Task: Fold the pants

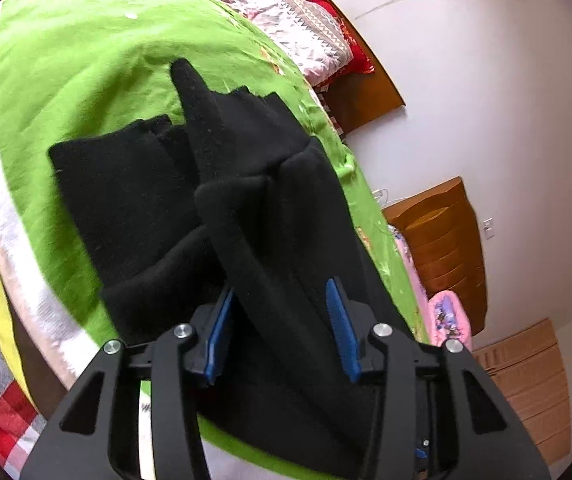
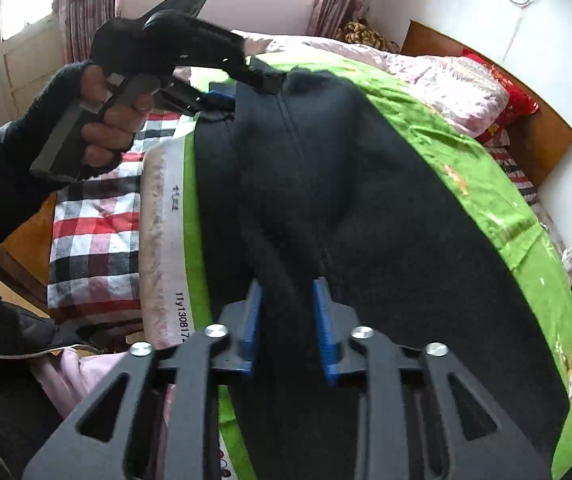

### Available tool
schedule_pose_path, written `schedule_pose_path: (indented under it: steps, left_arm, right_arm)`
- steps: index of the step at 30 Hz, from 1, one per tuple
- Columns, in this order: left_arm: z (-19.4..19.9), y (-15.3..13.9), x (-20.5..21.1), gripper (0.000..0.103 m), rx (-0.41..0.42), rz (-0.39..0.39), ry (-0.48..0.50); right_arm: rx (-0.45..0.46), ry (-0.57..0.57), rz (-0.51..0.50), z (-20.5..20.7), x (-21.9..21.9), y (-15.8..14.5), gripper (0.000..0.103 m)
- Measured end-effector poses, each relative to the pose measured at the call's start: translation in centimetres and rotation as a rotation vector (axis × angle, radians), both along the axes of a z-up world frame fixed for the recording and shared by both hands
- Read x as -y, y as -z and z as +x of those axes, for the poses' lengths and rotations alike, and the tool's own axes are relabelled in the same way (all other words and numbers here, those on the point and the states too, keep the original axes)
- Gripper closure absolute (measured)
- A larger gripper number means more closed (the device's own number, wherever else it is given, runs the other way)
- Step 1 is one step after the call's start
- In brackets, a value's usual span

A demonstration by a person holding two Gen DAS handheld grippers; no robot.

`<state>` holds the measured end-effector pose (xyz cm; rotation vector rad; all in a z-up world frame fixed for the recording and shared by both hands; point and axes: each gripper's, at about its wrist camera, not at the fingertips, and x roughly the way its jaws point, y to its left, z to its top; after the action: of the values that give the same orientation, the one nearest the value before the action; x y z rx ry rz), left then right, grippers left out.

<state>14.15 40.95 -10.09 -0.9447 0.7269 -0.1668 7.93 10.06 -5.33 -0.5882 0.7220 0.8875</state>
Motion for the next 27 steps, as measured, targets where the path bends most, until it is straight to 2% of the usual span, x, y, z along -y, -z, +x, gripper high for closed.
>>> schedule_pose_path:
  steps: [3, 9, 11, 12, 13, 14, 16, 19, 21, 23, 26, 27]
  left_arm:
    - [-1.0, -0.1, -0.5, 0.034, 0.029, -0.047, 0.004]
    - [0.2, 0.0, 0.2, 0.033, 0.015, -0.038, 0.022]
    - [1.1, -0.1, 0.3, 0.037, 0.02, -0.025, 0.012]
    - [1.5, -0.1, 0.4, 0.064, 0.021, -0.024, 0.01]
    - [2.1, 0.0, 0.4, 0.096, 0.013, -0.018, 0.003]
    - [2.4, -0.1, 0.3, 0.095, 0.005, -0.01, -0.009]
    - [1.9, -0.8, 0.3, 0.096, 0.04, -0.015, -0.023]
    - [-0.4, -4.1, 1.3, 0.096, 0.134, 0.108, -0.015]
    - [-1.6, -4.9, 1.7, 0.095, 0.144, 0.173, -0.011]
    - [-2.3, -3.5, 1.3, 0.095, 0.097, 0.187, -0.008]
    - [-2.1, 0.4, 0.5, 0.094, -0.002, 0.138, 0.004]
    - [-2.0, 1.7, 0.2, 0.091, 0.007, 0.11, 0.015]
  right_arm:
    - [0.034, 0.018, 0.023, -0.1, 0.3, -0.7, 0.095]
    - [-0.003, 0.051, 0.101, 0.7, 1.4, -1.6, 0.095]
    - [0.001, 0.053, 0.104, 0.7, 1.4, -1.8, 0.095]
    - [0.001, 0.053, 0.103, 0.7, 1.3, -1.8, 0.095]
    - [0.005, 0.054, 0.102, 0.7, 1.3, -1.8, 0.095]
    - [0.011, 0.053, 0.101, 0.6, 1.3, -1.8, 0.095]
    - [0.026, 0.054, 0.107, 0.4, 1.4, -2.3, 0.095]
    - [0.038, 0.051, 0.145, -0.1, 2.1, -3.7, 0.095]
    - [0.027, 0.032, 0.144, -0.6, 2.2, -4.0, 0.095]
    - [-0.009, 0.013, 0.121, -0.8, 1.8, -3.1, 0.095]
    - [-0.061, -0.014, 0.054, -1.1, 0.6, -0.3, 0.095]
    - [-0.056, -0.02, 0.054, -1.3, 0.3, 0.2, 0.094]
